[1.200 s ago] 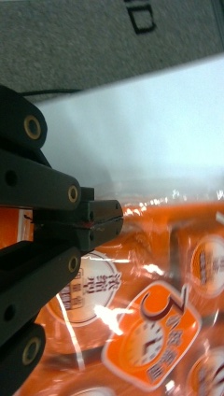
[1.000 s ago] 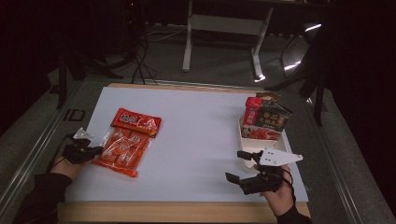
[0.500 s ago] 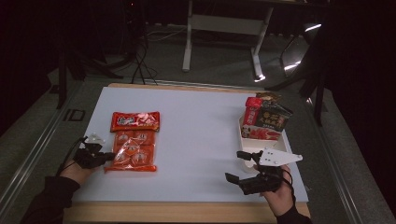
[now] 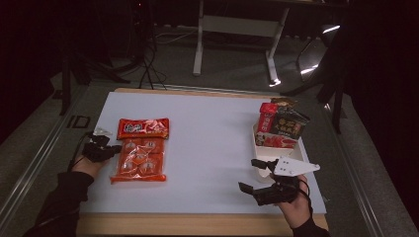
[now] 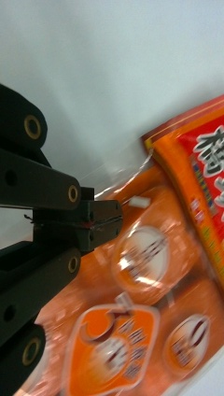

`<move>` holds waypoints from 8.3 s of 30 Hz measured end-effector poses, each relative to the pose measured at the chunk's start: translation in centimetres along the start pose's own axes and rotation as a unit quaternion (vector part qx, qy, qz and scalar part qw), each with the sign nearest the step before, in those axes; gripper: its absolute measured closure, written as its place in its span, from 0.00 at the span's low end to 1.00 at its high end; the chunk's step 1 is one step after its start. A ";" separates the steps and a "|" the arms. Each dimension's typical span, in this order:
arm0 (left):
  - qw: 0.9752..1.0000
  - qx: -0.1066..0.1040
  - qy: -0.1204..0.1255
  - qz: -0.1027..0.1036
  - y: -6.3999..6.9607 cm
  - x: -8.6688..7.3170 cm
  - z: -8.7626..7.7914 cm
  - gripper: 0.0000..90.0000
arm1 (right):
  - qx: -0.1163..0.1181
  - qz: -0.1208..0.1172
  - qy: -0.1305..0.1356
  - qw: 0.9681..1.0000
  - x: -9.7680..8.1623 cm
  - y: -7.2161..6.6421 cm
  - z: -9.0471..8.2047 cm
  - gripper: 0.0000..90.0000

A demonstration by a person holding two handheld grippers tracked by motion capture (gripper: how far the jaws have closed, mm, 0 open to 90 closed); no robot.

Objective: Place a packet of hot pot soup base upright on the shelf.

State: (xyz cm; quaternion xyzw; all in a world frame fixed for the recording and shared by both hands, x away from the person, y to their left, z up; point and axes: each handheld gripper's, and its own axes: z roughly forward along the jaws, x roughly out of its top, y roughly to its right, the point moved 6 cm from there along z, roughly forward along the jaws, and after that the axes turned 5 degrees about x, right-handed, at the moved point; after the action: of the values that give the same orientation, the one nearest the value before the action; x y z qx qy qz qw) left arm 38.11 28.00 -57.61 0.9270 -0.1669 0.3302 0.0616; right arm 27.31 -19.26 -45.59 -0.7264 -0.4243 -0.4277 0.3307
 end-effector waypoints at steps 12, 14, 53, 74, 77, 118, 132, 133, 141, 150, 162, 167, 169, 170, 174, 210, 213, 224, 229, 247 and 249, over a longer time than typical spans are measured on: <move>1.000 0.018 -0.010 0.007 0.4 0.8 1.2 1.00 | 0.002 0.003 -0.002 1.000 -0.2 0.2 0.1 0.15; 1.000 0.019 -0.013 0.012 0.6 0.8 1.2 1.00 | 0.003 0.005 -0.003 1.000 -0.1 0.1 0.1 0.15; 0.987 -0.109 -0.021 0.119 13.6 3.3 2.6 1.00 | 0.006 0.005 -0.002 1.000 -0.2 0.2 -0.1 0.15; 0.979 -0.133 -0.028 0.153 15.1 1.3 0.3 1.00 | 0.004 0.005 0.001 1.000 -0.3 0.3 -0.5 0.15; 0.977 -0.139 -0.036 0.156 15.3 0.4 0.1 1.00 | 0.005 0.002 -0.001 1.000 -0.3 0.2 -0.4 0.15; 0.966 -0.212 -0.044 0.143 19.7 -0.8 -0.5 0.97 | 0.007 0.001 -0.009 1.000 -0.4 0.1 0.0 0.15; 0.973 -0.209 0.000 0.096 17.2 1.2 -1.3 0.70 | 0.004 0.000 -0.007 1.000 -0.5 0.2 -0.1 0.15; 0.974 -0.205 0.004 0.095 17.0 1.4 -1.3 0.68 | 0.004 -0.001 -0.006 1.000 -0.5 0.2 -0.1 0.15; 0.979 -0.192 0.020 0.068 15.3 2.4 -0.4 0.64 | 0.002 -0.025 0.013 1.000 -0.1 0.0 -0.4 0.15; 0.985 -0.161 0.036 0.042 13.2 3.7 1.2 0.61 | -0.023 -0.016 0.009 1.000 -0.2 0.3 -0.5 0.14; 0.989 -0.136 0.051 0.011 11.1 5.7 3.8 0.59 | -0.030 -0.018 0.008 0.999 -0.1 -0.2 -0.4 0.12; 0.988 -0.145 0.048 0.007 11.2 6.1 4.7 0.57 | -0.027 -0.016 0.008 0.999 -0.1 -0.3 -0.5 0.12; 0.989 -0.144 0.041 0.010 11.3 6.2 5.2 0.55 | -0.030 -0.014 0.009 0.999 -0.1 -0.2 -0.5 0.12; 0.988 -0.150 0.038 0.007 11.4 6.2 5.4 0.55 | -0.029 -0.013 0.009 0.999 -0.1 -0.2 -0.5 0.12; 0.988 -0.151 0.013 0.014 11.8 6.2 6.3 0.52 | -0.025 -0.012 0.005 1.000 -0.2 -0.2 -0.5 0.12; 0.985 -0.173 0.004 0.021 15.7 7.4 7.1 0.99 | -0.017 -0.011 -0.002 1.000 -0.4 -0.2 -0.2 0.16; 0.986 -0.167 0.004 0.013 15.8 7.5 6.9 0.99 | -0.019 -0.005 -0.002 1.000 -0.4 -0.1 -0.2 0.16; 0.988 -0.152 0.014 0.022 16.0 7.9 5.7 1.00 | -0.025 -0.003 -0.001 1.000 -0.7 0.4 -0.2 0.16; 0.988 -0.152 0.025 0.021 16.1 8.3 4.8 1.00 | -0.027 -0.008 -0.005 1.000 -0.7 0.3 -0.1 0.16; 0.979 -0.183 0.082 0.039 17.2 10.2 0.2 1.00 | -0.056 -0.001 -0.005 0.998 -0.4 0.7 -0.4 0.15; 0.978 -0.188 0.086 0.041 17.4 10.4 -0.1 1.00 | -0.058 0.005 -0.008 0.998 -0.4 0.8 -0.3 0.14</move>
State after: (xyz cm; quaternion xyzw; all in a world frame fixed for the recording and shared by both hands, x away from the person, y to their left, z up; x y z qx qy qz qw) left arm 39.48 8.98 -50.87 0.8594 -0.2578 0.3739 0.2349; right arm 27.79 -20.02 -45.94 -0.7499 -0.3977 -0.4441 0.2867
